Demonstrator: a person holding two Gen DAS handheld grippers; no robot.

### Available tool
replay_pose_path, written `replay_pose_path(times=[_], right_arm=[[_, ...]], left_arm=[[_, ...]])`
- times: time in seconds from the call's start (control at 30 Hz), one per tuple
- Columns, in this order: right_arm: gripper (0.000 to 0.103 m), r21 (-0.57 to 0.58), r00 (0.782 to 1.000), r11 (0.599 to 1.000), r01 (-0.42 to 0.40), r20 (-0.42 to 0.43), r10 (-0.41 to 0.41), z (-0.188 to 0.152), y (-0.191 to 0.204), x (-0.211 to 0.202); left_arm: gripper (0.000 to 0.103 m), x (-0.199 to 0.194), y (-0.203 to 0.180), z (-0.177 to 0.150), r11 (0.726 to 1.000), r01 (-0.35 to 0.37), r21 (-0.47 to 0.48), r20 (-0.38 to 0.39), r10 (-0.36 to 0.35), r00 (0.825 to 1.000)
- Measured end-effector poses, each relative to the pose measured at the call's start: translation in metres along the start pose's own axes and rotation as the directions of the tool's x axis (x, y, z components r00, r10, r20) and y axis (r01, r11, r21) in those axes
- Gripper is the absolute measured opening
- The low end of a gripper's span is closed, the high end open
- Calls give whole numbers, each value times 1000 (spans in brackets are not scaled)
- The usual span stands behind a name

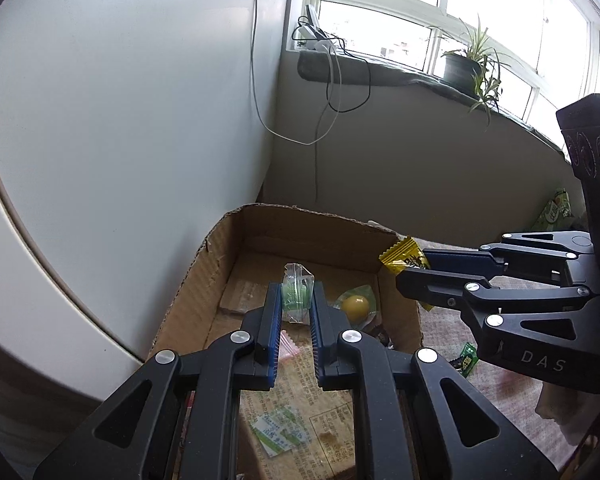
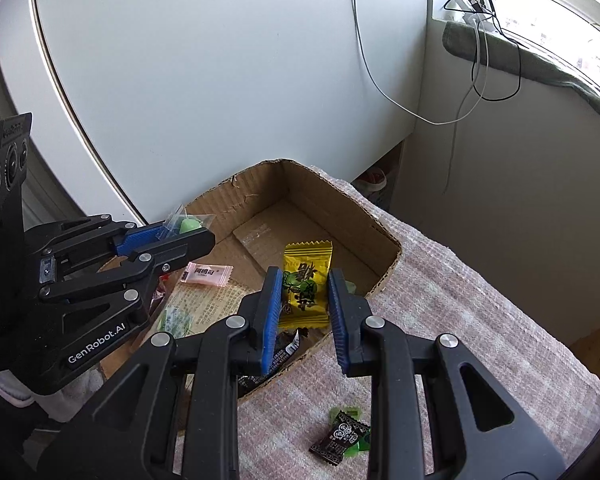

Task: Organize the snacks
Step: 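Carry the green candy and yellow packet over the cardboard box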

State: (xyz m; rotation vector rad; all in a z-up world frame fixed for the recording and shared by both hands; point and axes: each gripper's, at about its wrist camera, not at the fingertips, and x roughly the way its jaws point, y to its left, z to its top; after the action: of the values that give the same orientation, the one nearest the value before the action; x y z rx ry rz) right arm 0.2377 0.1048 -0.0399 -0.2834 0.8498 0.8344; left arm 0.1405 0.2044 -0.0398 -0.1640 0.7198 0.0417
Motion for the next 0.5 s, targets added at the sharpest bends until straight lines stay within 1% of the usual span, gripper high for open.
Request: replay_pose_path(times=[0.23,0.5], right_arm=[[24,-5,1000,1000,-3,-18,3,4,1,15],[24,-19,1000,1000,0,-19,0,5,2,19]], left_arm=[[12,5,6,2,1000,0,-16,-9,0,1000],[14,7,6,5,1000,-5,-15,-10,5,1000]])
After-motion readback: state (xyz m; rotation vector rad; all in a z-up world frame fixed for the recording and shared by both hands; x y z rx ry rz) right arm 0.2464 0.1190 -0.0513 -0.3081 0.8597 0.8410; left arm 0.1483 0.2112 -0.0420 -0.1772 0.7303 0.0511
